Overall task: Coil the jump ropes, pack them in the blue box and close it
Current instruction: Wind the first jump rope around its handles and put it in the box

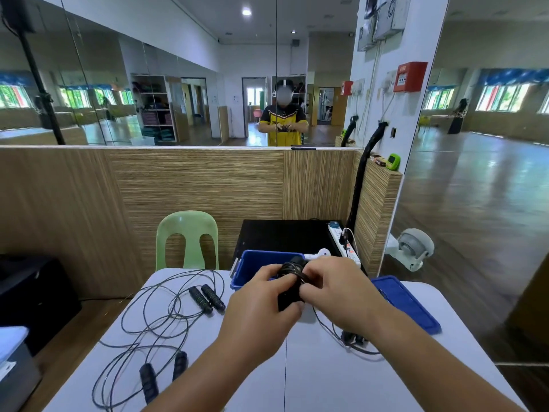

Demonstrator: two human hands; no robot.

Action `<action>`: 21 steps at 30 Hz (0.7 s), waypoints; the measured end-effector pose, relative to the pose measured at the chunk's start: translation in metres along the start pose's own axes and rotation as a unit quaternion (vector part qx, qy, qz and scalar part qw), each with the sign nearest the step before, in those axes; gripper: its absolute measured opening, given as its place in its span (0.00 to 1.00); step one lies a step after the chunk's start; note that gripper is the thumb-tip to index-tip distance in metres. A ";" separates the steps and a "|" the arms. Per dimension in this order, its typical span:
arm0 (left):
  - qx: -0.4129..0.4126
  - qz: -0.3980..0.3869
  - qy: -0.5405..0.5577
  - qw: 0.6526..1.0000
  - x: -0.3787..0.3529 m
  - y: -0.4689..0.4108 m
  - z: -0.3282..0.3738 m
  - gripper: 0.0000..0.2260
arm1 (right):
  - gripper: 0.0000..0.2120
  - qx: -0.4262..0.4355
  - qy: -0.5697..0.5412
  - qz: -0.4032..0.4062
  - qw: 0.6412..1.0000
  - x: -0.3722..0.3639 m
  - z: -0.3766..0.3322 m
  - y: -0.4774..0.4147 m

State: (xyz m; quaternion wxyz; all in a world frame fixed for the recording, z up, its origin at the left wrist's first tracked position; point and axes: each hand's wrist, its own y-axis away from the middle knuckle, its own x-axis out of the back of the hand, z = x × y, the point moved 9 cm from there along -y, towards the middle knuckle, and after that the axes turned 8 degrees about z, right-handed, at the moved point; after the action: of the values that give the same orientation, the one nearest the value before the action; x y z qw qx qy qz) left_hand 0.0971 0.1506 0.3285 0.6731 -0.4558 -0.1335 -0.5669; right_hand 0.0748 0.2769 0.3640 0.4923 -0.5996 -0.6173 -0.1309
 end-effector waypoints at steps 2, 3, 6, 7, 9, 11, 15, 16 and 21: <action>0.007 0.001 0.015 1.000 -0.001 0.000 -0.001 0.16 | 0.07 0.059 0.035 0.030 0.997 0.003 -0.006 0.001; 0.011 0.002 0.022 1.000 -0.001 0.000 -0.001 0.16 | 0.07 0.081 0.054 0.039 0.994 0.003 -0.008 0.002; 0.015 0.011 0.031 0.999 -0.002 0.001 -0.002 0.17 | 0.06 0.119 0.078 0.081 0.986 0.004 -0.008 0.011; 0.018 0.015 0.039 0.999 -0.001 0.002 -0.002 0.17 | 0.05 0.127 0.077 0.104 0.983 0.008 -0.008 0.016; 0.027 0.021 0.066 0.997 0.001 0.004 -0.004 0.19 | 0.04 0.127 0.064 0.141 0.980 0.013 -0.003 0.025; 0.044 0.021 0.096 0.994 0.001 0.006 -0.007 0.21 | 0.05 0.114 0.044 0.152 0.981 0.011 0.004 0.033; 0.076 0.031 0.122 0.989 0.000 0.010 -0.011 0.19 | 0.05 0.009 -0.097 0.173 0.980 0.008 0.016 0.046; 0.087 0.031 0.131 0.987 0.000 0.011 -0.013 0.18 | 0.05 -0.018 -0.132 0.181 0.975 0.008 0.019 0.048; 0.137 0.024 0.218 0.966 -0.001 0.015 -0.015 0.23 | 0.06 -0.119 -0.289 0.154 0.937 0.003 0.028 0.054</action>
State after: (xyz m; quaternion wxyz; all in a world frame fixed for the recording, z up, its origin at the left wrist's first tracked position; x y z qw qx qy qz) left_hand 0.1045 0.1389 0.3128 0.7553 -0.2279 -0.0486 -0.6126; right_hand 0.1100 0.3136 0.3297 0.2317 -0.7534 -0.6131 0.0533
